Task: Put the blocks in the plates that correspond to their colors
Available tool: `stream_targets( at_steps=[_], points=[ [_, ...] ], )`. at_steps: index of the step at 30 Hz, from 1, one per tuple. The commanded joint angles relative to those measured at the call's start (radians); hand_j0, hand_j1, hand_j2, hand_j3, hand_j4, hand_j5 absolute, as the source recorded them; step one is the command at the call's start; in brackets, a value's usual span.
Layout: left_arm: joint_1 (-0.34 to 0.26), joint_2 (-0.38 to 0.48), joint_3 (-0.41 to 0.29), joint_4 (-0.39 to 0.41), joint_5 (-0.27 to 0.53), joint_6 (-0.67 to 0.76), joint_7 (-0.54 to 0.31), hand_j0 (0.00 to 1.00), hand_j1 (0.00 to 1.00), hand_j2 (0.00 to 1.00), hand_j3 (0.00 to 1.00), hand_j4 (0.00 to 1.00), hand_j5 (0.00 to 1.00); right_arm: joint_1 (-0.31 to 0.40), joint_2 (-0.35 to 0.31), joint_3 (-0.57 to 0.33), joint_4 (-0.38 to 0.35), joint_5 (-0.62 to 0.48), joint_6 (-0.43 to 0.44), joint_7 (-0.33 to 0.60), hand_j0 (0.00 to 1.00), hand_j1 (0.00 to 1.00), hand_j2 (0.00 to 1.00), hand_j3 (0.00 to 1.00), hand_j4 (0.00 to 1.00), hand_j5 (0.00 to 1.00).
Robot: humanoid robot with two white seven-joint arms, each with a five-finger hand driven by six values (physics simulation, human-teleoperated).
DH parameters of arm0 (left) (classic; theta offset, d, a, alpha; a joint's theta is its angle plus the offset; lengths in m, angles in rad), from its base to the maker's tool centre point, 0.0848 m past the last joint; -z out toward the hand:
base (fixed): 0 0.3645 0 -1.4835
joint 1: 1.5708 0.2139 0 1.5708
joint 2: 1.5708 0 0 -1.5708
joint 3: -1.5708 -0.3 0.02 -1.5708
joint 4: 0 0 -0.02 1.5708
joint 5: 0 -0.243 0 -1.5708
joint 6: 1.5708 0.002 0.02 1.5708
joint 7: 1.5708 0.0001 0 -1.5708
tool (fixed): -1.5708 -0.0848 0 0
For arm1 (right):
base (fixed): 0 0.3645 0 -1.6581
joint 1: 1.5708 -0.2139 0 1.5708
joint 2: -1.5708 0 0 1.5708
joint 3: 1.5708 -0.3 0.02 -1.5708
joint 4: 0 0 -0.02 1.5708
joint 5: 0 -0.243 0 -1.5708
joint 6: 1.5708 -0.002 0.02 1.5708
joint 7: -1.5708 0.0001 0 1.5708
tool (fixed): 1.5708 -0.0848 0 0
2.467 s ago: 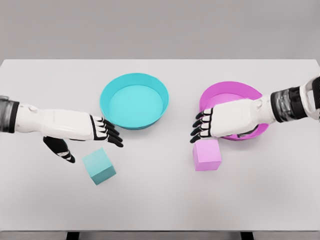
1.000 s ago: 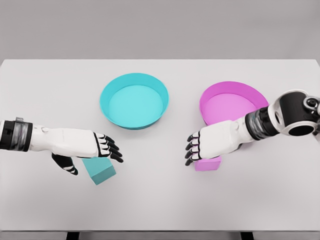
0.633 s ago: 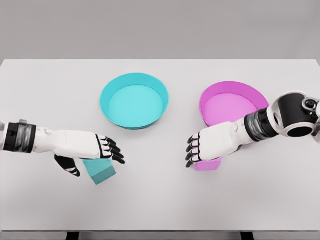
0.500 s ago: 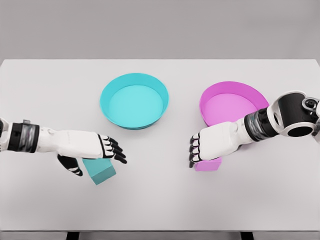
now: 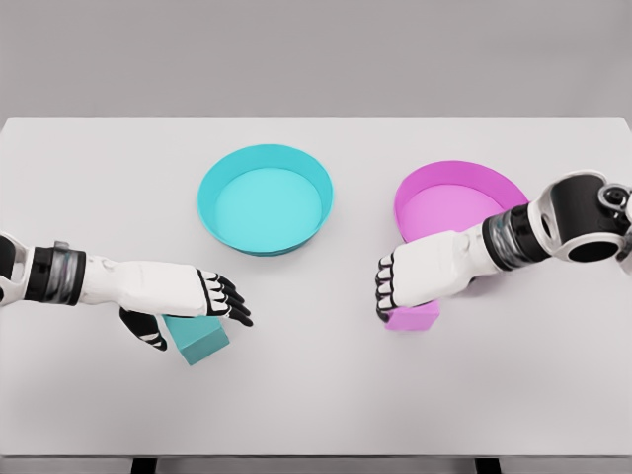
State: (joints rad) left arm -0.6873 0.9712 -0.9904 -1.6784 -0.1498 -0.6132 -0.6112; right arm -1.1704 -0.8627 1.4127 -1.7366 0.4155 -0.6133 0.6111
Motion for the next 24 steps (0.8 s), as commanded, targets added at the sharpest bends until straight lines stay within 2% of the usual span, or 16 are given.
stream_targets(
  at_steps=[1,6,9,10,15,20,24],
  points=[
    [0.003,0.0,0.001,0.0,0.006,0.002,0.0,0.95,0.95,0.95,0.95,0.95,0.95,0.0,0.002,-0.006,0.005,-0.012,0.002,0.0,0.49,0.49,0.49,0.49,0.49,0.49],
    [0.02,0.0,0.001,0.0,0.006,0.002,0.0,0.88,0.88,0.88,0.88,0.88,0.88,-0.006,0.018,-0.014,0.006,-0.015,0.002,0.0,0.49,0.49,0.49,0.49,0.49,0.49],
    [0.032,0.001,0.01,0.0,0.006,0.002,0.0,0.76,0.76,0.76,0.76,0.76,0.76,-0.017,0.022,-0.014,0.005,-0.024,0.002,0.0,0.49,0.49,0.49,0.49,0.49,0.49],
    [0.032,0.003,0.01,0.0,0.006,0.002,0.0,0.72,0.72,0.72,0.72,0.72,0.72,-0.025,0.022,-0.014,0.005,-0.063,0.002,0.0,0.49,0.49,0.49,0.49,0.49,0.49],
    [0.032,0.003,0.013,0.0,0.006,0.002,0.0,0.58,0.58,0.58,0.58,0.58,0.58,-0.034,0.022,-0.052,0.006,-0.099,0.002,0.0,0.49,0.49,0.49,0.49,0.49,0.49],
    [0.031,0.001,0.039,-0.007,0.007,0.002,0.0,0.55,0.55,0.55,0.55,0.55,0.55,-0.034,0.019,-0.092,0.015,-0.15,0.002,0.0,0.49,0.49,0.49,0.49,0.49,0.49],
    [0.023,0.0,0.059,-0.023,0.009,0.002,0.0,0.55,0.55,0.55,0.55,0.55,0.55,-0.034,0.007,-0.162,0.074,-0.182,0.002,0.0,0.49,0.49,0.49,0.49,0.49,0.49]
  ],
)
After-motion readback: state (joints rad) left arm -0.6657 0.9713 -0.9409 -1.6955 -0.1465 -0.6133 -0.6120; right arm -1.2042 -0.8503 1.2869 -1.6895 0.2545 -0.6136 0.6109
